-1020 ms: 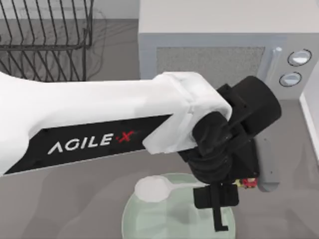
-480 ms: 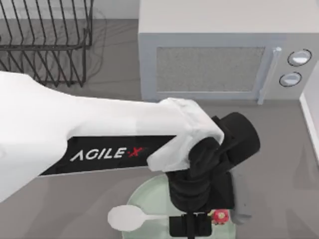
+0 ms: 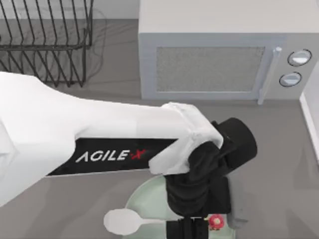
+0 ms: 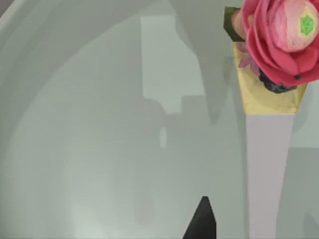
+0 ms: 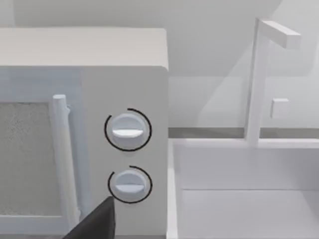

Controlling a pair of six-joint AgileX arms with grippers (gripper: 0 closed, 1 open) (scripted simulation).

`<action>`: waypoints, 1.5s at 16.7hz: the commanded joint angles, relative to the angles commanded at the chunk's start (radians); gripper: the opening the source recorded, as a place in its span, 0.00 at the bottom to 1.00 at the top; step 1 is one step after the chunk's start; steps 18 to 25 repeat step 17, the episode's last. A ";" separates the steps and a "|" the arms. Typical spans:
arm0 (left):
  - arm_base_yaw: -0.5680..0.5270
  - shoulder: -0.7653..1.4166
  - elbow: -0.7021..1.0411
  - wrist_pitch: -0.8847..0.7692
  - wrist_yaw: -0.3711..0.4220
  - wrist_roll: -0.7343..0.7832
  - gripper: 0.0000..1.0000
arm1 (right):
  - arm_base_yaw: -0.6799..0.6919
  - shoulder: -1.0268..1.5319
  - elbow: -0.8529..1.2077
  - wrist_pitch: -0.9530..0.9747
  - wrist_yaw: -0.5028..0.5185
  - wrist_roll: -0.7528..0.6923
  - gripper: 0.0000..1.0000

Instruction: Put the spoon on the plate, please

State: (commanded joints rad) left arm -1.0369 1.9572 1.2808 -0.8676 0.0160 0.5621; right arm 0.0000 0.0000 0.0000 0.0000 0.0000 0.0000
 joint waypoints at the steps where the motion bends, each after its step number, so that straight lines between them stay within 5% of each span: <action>1: 0.000 0.000 0.000 0.000 0.000 0.000 0.23 | 0.000 0.000 0.000 0.000 0.000 0.000 1.00; 11: 0.000 0.000 0.000 0.000 0.000 0.000 0.98 | 0.000 0.000 0.000 0.000 0.000 0.000 1.00; 25: 0.000 0.000 0.000 0.000 0.000 0.000 1.00 | 0.000 0.000 0.000 0.000 0.000 0.000 1.00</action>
